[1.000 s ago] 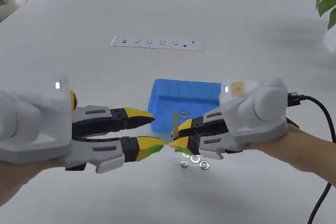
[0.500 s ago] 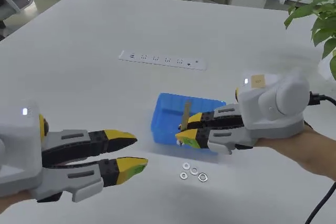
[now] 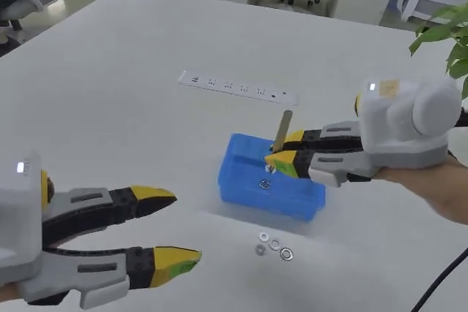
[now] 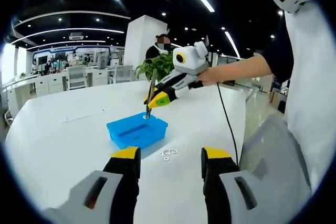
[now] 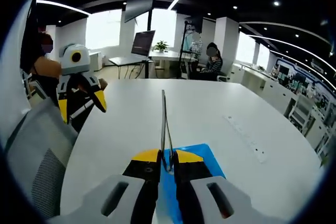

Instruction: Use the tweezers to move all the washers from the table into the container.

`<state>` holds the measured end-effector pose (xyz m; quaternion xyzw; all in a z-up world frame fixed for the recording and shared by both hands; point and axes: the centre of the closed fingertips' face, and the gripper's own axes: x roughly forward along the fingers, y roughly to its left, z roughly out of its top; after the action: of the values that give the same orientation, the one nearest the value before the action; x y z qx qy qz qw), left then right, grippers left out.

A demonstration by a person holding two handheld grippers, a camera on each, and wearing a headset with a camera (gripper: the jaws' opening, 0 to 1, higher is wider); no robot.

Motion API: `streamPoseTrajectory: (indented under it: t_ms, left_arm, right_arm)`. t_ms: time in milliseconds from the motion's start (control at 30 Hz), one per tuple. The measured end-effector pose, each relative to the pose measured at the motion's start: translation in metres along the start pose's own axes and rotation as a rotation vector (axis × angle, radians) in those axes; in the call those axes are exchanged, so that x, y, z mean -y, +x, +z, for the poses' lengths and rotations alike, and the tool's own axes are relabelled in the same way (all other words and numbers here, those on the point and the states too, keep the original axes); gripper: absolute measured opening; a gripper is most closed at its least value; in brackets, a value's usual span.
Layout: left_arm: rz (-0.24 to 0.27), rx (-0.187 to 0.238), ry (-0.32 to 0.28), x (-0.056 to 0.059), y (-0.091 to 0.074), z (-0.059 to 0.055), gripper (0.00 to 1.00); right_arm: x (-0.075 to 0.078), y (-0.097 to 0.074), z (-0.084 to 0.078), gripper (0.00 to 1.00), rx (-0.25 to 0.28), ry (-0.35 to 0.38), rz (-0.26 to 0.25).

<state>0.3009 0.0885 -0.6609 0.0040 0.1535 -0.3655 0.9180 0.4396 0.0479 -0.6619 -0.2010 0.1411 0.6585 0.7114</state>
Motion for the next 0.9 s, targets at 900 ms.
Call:
streamPoseTrajectory:
  t_ms: [900]
  left_arm:
    - [0.122,-0.046,-0.070,-0.024,-0.003,-0.026,0.92]
  right_arm:
    - [0.049,0.048,-0.062,0.10,-0.055,0.162,-0.066]
